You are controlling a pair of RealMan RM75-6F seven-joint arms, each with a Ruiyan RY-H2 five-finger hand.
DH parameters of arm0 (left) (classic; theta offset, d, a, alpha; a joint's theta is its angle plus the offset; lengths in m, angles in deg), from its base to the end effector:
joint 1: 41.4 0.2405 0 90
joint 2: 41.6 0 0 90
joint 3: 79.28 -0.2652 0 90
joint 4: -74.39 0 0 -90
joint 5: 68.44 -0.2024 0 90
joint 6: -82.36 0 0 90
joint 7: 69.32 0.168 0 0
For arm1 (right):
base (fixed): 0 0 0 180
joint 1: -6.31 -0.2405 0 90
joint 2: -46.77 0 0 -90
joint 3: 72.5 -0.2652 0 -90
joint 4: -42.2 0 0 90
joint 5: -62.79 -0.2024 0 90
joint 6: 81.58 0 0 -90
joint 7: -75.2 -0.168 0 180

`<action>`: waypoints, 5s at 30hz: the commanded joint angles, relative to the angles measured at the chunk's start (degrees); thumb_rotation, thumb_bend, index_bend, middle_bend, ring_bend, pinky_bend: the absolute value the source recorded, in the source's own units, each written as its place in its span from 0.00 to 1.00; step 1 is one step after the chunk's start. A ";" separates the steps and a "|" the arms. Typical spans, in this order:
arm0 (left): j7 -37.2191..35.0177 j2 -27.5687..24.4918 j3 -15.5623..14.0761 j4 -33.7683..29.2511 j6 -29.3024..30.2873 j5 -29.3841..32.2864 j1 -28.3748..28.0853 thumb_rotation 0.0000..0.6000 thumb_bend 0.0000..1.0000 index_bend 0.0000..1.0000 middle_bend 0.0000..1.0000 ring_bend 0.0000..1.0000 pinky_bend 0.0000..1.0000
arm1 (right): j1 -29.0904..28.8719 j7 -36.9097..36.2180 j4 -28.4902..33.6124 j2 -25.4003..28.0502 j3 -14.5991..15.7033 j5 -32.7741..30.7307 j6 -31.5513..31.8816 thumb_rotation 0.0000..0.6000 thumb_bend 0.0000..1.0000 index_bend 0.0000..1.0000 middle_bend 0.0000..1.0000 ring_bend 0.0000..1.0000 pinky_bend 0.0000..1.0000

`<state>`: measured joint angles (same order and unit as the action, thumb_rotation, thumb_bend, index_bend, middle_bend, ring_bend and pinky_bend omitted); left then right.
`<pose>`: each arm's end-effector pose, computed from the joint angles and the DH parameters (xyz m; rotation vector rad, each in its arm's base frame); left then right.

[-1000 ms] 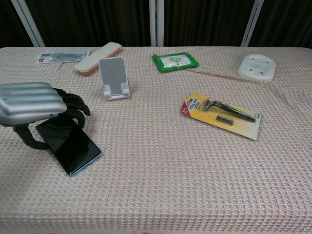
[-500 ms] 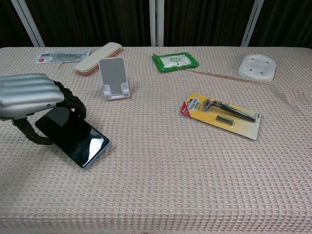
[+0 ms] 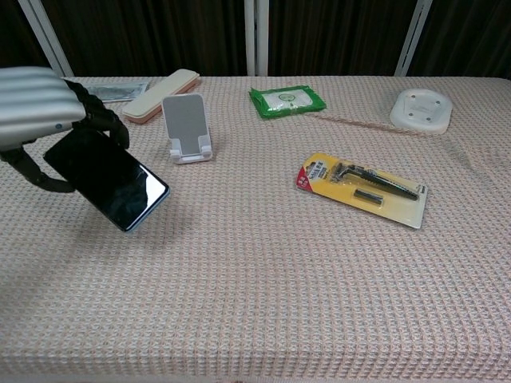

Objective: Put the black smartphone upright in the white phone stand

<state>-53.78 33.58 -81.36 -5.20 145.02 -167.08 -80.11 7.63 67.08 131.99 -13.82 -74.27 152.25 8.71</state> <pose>-0.1924 0.3302 0.0409 -2.1952 -0.2404 -0.8069 -0.3333 -0.1665 0.2009 1.3255 -0.9157 0.9305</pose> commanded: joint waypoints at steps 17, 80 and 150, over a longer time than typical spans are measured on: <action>29.05 -5.83 8.93 3.03 0.03 -9.32 -11.31 1.00 0.42 0.55 0.57 0.45 0.47 | 0.75 0.84 0.40 -0.17 -0.15 -0.47 1.00 1.00 0.28 0.00 0.00 0.00 0.00; 30.61 14.25 1.13 29.28 -3.07 -13.47 -21.73 1.00 0.46 0.56 0.56 0.45 0.41 | 0.97 -1.47 -2.76 -1.16 -0.96 -3.42 -1.19 1.00 0.28 0.00 0.00 0.00 0.00; 34.81 3.47 9.61 1.86 6.87 11.80 -3.87 1.00 0.08 0.00 0.01 0.05 0.21 | 1.44 -2.89 -2.96 -0.26 -1.30 -3.82 -0.85 1.00 0.28 0.00 0.00 0.00 0.00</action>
<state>-16.78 40.54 -75.49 4.93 144.26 -161.74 -90.47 9.01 64.27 129.11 -14.12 -75.58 148.47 7.81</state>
